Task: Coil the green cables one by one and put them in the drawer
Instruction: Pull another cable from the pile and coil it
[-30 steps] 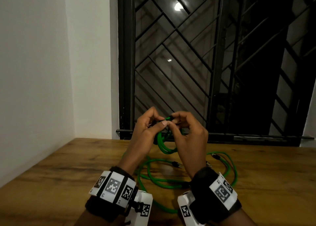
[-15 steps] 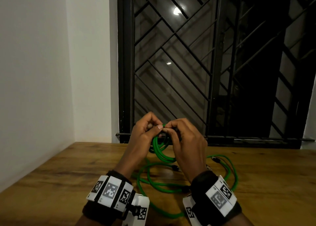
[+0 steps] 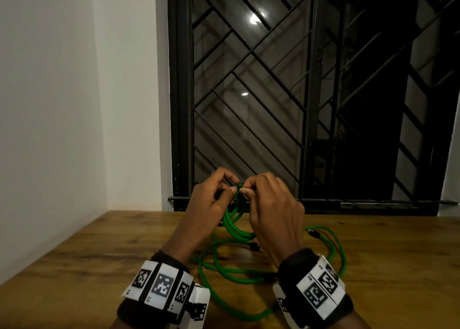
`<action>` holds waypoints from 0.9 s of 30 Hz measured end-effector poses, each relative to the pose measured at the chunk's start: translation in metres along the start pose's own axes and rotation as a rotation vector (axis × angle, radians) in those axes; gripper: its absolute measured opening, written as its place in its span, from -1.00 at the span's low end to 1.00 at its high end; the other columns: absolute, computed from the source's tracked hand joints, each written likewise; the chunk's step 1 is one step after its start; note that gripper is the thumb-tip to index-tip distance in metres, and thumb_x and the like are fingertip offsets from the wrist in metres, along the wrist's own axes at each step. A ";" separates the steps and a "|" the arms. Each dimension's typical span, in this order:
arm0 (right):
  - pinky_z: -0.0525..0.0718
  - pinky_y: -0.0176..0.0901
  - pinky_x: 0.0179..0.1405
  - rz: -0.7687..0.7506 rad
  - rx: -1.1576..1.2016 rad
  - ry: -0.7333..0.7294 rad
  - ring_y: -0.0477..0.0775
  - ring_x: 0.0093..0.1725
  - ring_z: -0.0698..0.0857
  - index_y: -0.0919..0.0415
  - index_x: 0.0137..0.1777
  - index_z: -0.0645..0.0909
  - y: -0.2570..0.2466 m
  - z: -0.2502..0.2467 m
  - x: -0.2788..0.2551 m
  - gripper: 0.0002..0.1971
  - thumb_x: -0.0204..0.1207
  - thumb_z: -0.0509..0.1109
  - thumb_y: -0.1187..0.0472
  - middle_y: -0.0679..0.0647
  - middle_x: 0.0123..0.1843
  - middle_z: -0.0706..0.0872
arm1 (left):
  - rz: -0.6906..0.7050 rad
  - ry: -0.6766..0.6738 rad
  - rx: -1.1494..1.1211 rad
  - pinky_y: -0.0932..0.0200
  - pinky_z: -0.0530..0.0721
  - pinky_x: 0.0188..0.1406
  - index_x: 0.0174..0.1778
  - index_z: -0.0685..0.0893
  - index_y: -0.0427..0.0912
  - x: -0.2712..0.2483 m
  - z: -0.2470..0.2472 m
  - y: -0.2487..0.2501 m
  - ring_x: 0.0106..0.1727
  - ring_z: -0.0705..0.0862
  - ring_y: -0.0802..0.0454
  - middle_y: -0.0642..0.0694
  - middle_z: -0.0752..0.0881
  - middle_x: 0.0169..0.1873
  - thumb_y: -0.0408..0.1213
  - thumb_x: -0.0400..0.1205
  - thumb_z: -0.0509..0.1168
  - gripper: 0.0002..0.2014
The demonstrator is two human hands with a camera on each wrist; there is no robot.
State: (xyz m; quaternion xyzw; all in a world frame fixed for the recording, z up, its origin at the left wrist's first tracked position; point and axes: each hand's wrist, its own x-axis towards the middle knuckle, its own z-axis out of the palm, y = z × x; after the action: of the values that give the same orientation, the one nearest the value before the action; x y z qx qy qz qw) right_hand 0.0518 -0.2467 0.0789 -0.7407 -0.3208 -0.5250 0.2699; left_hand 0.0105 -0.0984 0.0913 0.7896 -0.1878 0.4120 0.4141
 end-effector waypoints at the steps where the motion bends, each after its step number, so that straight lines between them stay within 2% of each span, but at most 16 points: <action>1: 0.30 -0.27 -0.51 0.009 -0.003 0.000 -0.07 -0.18 0.57 0.01 -0.03 0.56 0.000 0.000 0.000 -0.92 0.69 0.28 0.09 -0.13 -0.09 0.63 | 0.022 0.000 0.023 0.00 0.72 -0.17 0.08 0.64 -0.12 0.000 0.000 0.000 -0.17 0.75 0.01 -0.08 0.76 -0.21 -0.30 0.69 0.27 -0.90; 5: 0.09 -0.40 -0.49 0.030 -0.025 -0.001 -0.09 -0.21 0.55 0.00 -0.04 0.55 0.000 -0.001 0.001 -0.83 0.71 0.15 0.05 -0.14 -0.10 0.62 | 0.106 -0.003 0.120 0.36 0.59 -0.19 0.11 0.61 -0.12 0.000 0.001 0.001 -0.14 0.72 0.16 0.06 0.72 -0.16 -0.43 0.70 0.29 -0.85; 9: 0.19 -0.30 -0.47 0.058 -0.036 0.015 -0.07 -0.21 0.56 0.00 -0.05 0.54 0.001 -0.002 0.003 -0.84 0.71 0.15 0.09 -0.13 -0.11 0.60 | 0.149 -0.024 0.207 0.45 0.51 -0.22 0.18 0.56 -0.08 -0.002 0.003 0.003 -0.15 0.68 0.22 0.14 0.67 -0.15 -0.37 0.70 0.31 -0.82; 11: 0.08 -0.36 -0.48 0.071 -0.032 0.008 -0.07 -0.21 0.55 0.00 -0.05 0.52 0.003 -0.002 0.003 -0.88 0.70 0.17 0.12 -0.13 -0.11 0.59 | 0.157 -0.042 0.246 0.38 0.51 -0.30 0.23 0.51 -0.02 -0.003 0.005 0.003 -0.22 0.66 0.18 0.12 0.65 -0.19 -0.32 0.71 0.30 -0.79; 13: 0.03 -0.44 -0.46 0.088 -0.011 -0.003 -0.08 -0.21 0.53 0.00 -0.05 0.49 0.005 -0.002 0.003 -0.88 0.69 0.14 0.12 -0.13 -0.11 0.58 | 0.149 -0.061 0.238 0.22 0.57 -0.36 0.28 0.45 0.02 -0.004 0.004 0.002 -0.29 0.65 0.10 0.03 0.67 -0.23 -0.30 0.71 0.30 -0.73; 15: 0.04 -0.45 -0.45 0.101 0.018 -0.008 -0.09 -0.20 0.51 -0.01 -0.05 0.48 0.006 -0.002 0.003 -0.86 0.70 0.10 0.11 -0.14 -0.10 0.57 | 0.141 -0.090 0.218 0.25 0.59 -0.35 0.29 0.39 0.01 -0.003 0.002 0.002 -0.27 0.66 0.08 -0.02 0.68 -0.23 -0.31 0.71 0.31 -0.69; 16: 0.04 -0.45 -0.44 0.103 0.027 -0.013 -0.09 -0.19 0.50 -0.01 -0.05 0.47 0.005 -0.002 0.003 -0.85 0.70 0.09 0.11 -0.14 -0.10 0.57 | 0.133 -0.109 0.216 0.21 0.64 -0.30 0.29 0.37 0.00 -0.003 0.000 0.002 -0.22 0.69 0.07 -0.04 0.70 -0.20 -0.31 0.70 0.31 -0.68; 19: 0.05 -0.42 -0.45 0.100 0.033 -0.023 -0.09 -0.19 0.47 -0.01 -0.06 0.47 0.004 -0.001 0.003 -0.82 0.69 0.05 0.12 -0.14 -0.11 0.56 | 0.089 -0.168 0.248 -0.13 0.71 -0.05 0.27 0.35 0.04 -0.003 -0.004 -0.002 0.00 0.75 0.03 -0.06 0.75 -0.04 -0.25 0.69 0.28 -0.70; 22: 0.11 -0.33 -0.47 0.140 0.042 -0.003 -0.09 -0.15 0.45 -0.02 -0.07 0.47 0.006 -0.001 0.004 -0.81 0.67 0.02 0.11 -0.15 -0.11 0.58 | 0.071 -0.229 0.254 -0.15 0.70 0.17 0.24 0.38 0.11 -0.005 -0.004 0.001 0.28 0.70 0.07 -0.07 0.75 0.14 -0.20 0.69 0.25 -0.74; 24: 0.20 -0.17 -0.46 0.203 0.058 0.005 -0.07 -0.12 0.45 -0.04 -0.09 0.45 0.009 0.000 0.004 -0.84 0.67 0.07 0.13 -0.17 -0.12 0.58 | 0.106 -0.264 0.266 -0.16 0.70 0.08 0.20 0.40 0.06 -0.005 -0.001 0.006 0.17 0.73 0.03 -0.06 0.76 0.04 -0.26 0.70 0.26 -0.76; 27: 0.31 -0.12 -0.34 0.296 0.096 -0.027 -0.08 -0.09 0.44 -0.07 -0.11 0.42 0.010 0.001 0.003 -0.83 0.68 0.21 0.22 -0.21 -0.15 0.51 | 0.149 -0.294 0.295 -0.14 0.67 -0.07 0.19 0.41 0.02 -0.004 -0.001 0.011 -0.06 0.72 0.06 -0.03 0.73 -0.11 -0.32 0.69 0.27 -0.76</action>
State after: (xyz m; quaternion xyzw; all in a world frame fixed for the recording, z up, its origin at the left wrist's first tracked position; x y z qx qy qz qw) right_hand 0.0604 -0.2517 0.0812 -0.7731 -0.2363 -0.4537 0.3751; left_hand 0.0002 -0.1047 0.0937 0.8773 -0.2416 0.3448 0.2306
